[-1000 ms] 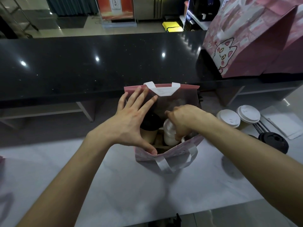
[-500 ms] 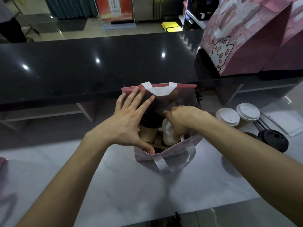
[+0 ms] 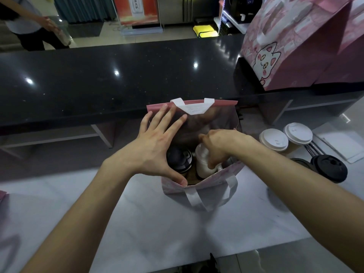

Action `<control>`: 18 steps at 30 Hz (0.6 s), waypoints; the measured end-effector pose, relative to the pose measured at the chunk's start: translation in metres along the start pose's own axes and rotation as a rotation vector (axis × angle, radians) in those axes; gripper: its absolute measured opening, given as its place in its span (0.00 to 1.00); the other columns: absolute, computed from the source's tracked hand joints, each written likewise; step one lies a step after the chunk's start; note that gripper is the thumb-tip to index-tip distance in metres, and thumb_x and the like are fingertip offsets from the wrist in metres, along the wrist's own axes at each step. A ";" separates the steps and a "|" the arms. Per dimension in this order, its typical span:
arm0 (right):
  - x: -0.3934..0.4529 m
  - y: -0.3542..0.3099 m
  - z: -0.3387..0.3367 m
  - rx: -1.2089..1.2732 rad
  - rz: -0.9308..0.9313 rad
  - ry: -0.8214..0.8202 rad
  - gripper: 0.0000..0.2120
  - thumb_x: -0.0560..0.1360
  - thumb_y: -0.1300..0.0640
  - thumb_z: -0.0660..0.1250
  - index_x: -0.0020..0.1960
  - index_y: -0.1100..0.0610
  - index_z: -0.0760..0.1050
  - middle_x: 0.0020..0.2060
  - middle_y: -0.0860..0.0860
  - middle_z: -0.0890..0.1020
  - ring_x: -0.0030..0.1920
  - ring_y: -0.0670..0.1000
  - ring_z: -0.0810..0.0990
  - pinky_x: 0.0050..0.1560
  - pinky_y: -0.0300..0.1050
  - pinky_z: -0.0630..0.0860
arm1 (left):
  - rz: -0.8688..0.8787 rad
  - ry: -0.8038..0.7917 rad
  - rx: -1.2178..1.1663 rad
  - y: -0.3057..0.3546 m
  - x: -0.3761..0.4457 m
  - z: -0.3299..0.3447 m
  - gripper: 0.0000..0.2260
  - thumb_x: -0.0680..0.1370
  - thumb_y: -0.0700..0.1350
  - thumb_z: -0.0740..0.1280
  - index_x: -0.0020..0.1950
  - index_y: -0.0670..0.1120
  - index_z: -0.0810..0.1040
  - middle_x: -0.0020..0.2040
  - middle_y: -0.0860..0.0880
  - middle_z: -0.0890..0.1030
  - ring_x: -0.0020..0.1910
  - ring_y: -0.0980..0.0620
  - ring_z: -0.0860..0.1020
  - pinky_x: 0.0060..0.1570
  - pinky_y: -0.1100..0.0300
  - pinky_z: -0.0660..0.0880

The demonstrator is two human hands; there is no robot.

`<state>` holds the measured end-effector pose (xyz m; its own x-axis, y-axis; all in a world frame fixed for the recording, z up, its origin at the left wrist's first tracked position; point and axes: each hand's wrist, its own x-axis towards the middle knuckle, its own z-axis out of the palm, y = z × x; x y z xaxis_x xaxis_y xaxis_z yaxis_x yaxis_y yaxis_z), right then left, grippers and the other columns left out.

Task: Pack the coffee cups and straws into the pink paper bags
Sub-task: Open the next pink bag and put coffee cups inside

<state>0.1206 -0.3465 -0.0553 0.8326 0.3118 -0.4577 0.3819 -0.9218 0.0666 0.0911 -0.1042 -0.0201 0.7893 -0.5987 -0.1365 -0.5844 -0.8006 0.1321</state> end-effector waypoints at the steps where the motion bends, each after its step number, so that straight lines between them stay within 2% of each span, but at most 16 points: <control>1: 0.000 0.000 0.000 -0.004 -0.003 -0.001 0.42 0.68 0.42 0.81 0.76 0.52 0.68 0.49 0.49 0.74 0.45 0.52 0.76 0.34 0.43 0.69 | 0.000 0.000 0.001 0.000 0.000 0.000 0.72 0.59 0.86 0.68 0.87 0.56 0.32 0.86 0.49 0.27 0.81 0.50 0.20 0.82 0.39 0.28; 4: -0.001 -0.002 0.002 -0.028 -0.023 0.008 0.43 0.68 0.44 0.82 0.77 0.52 0.68 0.50 0.49 0.74 0.46 0.53 0.77 0.38 0.45 0.74 | 0.005 0.001 -0.008 -0.001 0.000 0.001 0.72 0.58 0.87 0.66 0.87 0.56 0.32 0.86 0.49 0.26 0.80 0.50 0.19 0.82 0.40 0.27; 7: -0.002 -0.003 0.006 -0.060 -0.029 0.029 0.45 0.68 0.44 0.83 0.78 0.52 0.67 0.52 0.51 0.75 0.49 0.55 0.78 0.41 0.47 0.74 | 0.007 0.011 -0.005 -0.001 0.000 0.001 0.72 0.58 0.87 0.67 0.88 0.56 0.32 0.86 0.49 0.26 0.81 0.50 0.20 0.82 0.39 0.29; 10: -0.004 -0.002 0.013 -0.068 -0.035 0.069 0.47 0.67 0.43 0.84 0.78 0.52 0.66 0.61 0.54 0.79 0.59 0.58 0.80 0.47 0.49 0.76 | 0.003 0.021 -0.008 -0.001 -0.001 0.001 0.72 0.59 0.86 0.68 0.88 0.56 0.33 0.86 0.48 0.27 0.81 0.50 0.20 0.83 0.38 0.31; 12: -0.004 -0.002 0.017 -0.086 -0.042 0.086 0.48 0.67 0.43 0.85 0.79 0.52 0.65 0.64 0.55 0.79 0.61 0.59 0.80 0.50 0.50 0.77 | -0.003 0.027 -0.007 0.000 -0.002 0.001 0.71 0.60 0.86 0.68 0.88 0.55 0.34 0.86 0.48 0.27 0.81 0.50 0.20 0.83 0.38 0.31; 16: -0.004 -0.006 0.022 -0.137 -0.047 0.098 0.49 0.66 0.43 0.85 0.79 0.53 0.64 0.63 0.55 0.79 0.60 0.58 0.81 0.46 0.48 0.74 | -0.016 0.019 -0.002 0.003 -0.003 -0.001 0.70 0.62 0.85 0.68 0.88 0.56 0.34 0.86 0.48 0.27 0.81 0.49 0.21 0.83 0.40 0.29; 18: -0.009 -0.006 0.017 -0.133 -0.055 0.106 0.47 0.68 0.43 0.84 0.78 0.53 0.64 0.62 0.55 0.79 0.58 0.57 0.82 0.46 0.48 0.73 | -0.029 0.021 -0.001 0.004 -0.003 -0.004 0.66 0.64 0.84 0.68 0.89 0.56 0.37 0.87 0.48 0.29 0.83 0.48 0.23 0.83 0.41 0.30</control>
<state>0.1038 -0.3479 -0.0670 0.8440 0.3898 -0.3684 0.4717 -0.8664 0.1637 0.0870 -0.1058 -0.0153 0.8096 -0.5747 -0.1194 -0.5612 -0.8175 0.1296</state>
